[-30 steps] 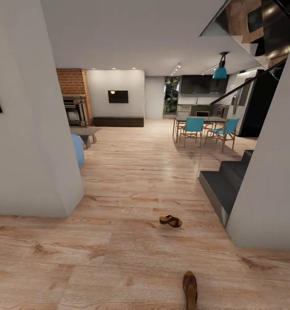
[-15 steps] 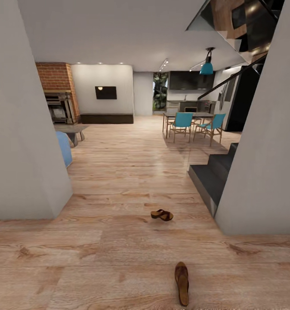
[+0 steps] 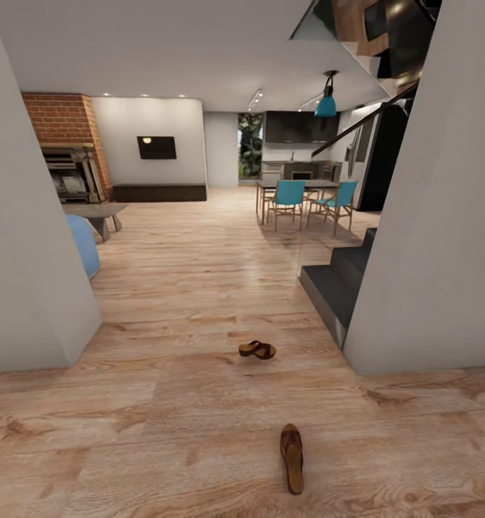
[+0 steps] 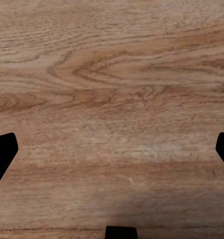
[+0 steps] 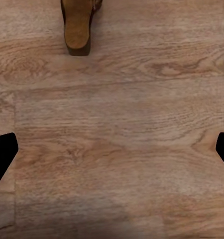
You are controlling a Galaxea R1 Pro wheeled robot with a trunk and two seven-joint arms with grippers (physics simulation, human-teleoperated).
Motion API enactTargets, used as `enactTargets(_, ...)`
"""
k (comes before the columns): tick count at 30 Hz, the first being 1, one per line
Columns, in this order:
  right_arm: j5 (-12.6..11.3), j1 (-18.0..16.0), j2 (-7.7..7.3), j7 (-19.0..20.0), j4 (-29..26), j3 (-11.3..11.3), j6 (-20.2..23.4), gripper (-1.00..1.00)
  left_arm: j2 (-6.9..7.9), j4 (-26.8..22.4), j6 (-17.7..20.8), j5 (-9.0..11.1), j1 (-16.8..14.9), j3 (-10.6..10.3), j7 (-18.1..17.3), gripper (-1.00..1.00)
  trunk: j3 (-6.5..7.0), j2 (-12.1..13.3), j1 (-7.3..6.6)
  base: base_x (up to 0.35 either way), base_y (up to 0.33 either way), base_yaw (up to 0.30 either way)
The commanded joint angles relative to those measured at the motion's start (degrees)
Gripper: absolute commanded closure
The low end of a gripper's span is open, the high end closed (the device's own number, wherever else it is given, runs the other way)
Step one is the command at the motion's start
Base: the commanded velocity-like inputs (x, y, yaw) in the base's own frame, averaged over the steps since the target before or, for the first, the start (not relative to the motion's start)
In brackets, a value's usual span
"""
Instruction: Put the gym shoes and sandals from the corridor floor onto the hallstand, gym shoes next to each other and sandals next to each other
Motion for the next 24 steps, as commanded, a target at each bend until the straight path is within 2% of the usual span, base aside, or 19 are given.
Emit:
enactTargets(1,-0.02,-0.04,0.01,-0.02,0.04,-0.06,-0.19,-1.00,-0.01,0.03,-0.18,0.03,-0.02,0.12,0.01,-1.00,-0.32,-0.44,0.22,0.000,0.000,-0.164)
enactTargets(8,0.14,-0.04,-0.31,-0.01,0.00,0.03,-0.29,-1.00,-0.01,0.03,-0.24,0.03,-0.02,0.12,0.01,-1.00,-2.11,-3.24,1.75,0.000,0.000,-0.147)
enactTargets(17,0.31,-0.04,-1.57,0.02,0.03,0.06,-0.27,-1.00,-0.01,0.03,-0.24,0.03,-0.02,0.12,0.06,-1.00,-3.83,-6.85,3.73,0.000,0.000,-0.020)
enactTargets(24,0.28,-0.04,-1.72,-0.02,0.03,0.03,-0.28,-1.00,-0.01,0.03,-0.26,0.03,-0.02,0.12,0.05,-1.00,-5.09,-9.66,5.27,0.000,0.000,-0.001)
